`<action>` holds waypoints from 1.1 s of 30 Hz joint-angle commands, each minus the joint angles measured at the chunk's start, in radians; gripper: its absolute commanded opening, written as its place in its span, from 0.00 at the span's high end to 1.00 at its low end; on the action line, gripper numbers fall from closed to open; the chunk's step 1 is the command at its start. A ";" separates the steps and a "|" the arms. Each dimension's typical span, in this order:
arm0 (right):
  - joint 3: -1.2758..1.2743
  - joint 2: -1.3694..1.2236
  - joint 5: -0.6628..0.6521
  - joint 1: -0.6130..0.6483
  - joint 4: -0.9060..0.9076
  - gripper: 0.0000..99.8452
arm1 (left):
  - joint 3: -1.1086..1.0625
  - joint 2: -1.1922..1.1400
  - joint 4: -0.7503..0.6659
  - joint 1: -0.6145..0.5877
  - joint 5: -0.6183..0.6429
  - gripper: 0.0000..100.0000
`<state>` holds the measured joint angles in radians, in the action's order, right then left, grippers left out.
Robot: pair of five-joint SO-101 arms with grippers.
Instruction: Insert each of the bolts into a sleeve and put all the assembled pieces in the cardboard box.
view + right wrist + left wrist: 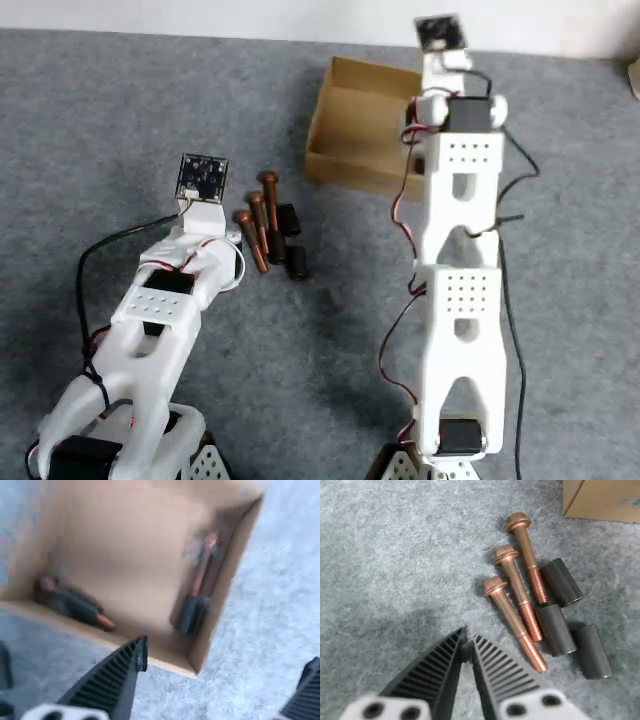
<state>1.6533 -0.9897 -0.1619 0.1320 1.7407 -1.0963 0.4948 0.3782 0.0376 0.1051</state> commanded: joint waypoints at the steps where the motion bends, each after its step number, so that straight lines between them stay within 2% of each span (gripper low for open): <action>1: 0.116 0.168 0.046 0.025 0.025 0.59 | 0.048 0.001 -0.018 0.012 0.006 0.99; 9: 0.108 0.447 0.048 0.108 0.027 0.59 | 0.050 0.001 -0.018 0.012 0.008 0.99; 15: -0.150 0.765 0.048 0.265 0.027 0.59 | 0.048 0.007 -0.017 0.010 0.008 0.99; 17: -0.309 0.889 0.048 0.321 0.027 0.59 | 0.048 0.008 -0.014 0.007 0.008 0.99; 21: -0.707 1.127 0.049 0.449 0.025 0.59 | 0.053 0.010 -0.014 -0.073 0.012 0.99; 25: -1.139 1.340 0.046 0.572 -0.022 0.59 | 0.070 0.047 0.011 -0.173 0.110 0.99; 29: -1.592 1.529 0.044 0.579 -0.217 0.59 | 0.059 0.130 0.060 -0.249 0.129 0.99; 33: -2.051 1.644 0.046 0.587 -0.509 0.59 | 0.007 0.214 0.051 -0.252 0.129 0.99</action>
<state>-0.0391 0.5723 -0.1220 0.7027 1.4553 -1.0825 0.6391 0.4335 -0.2064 0.2125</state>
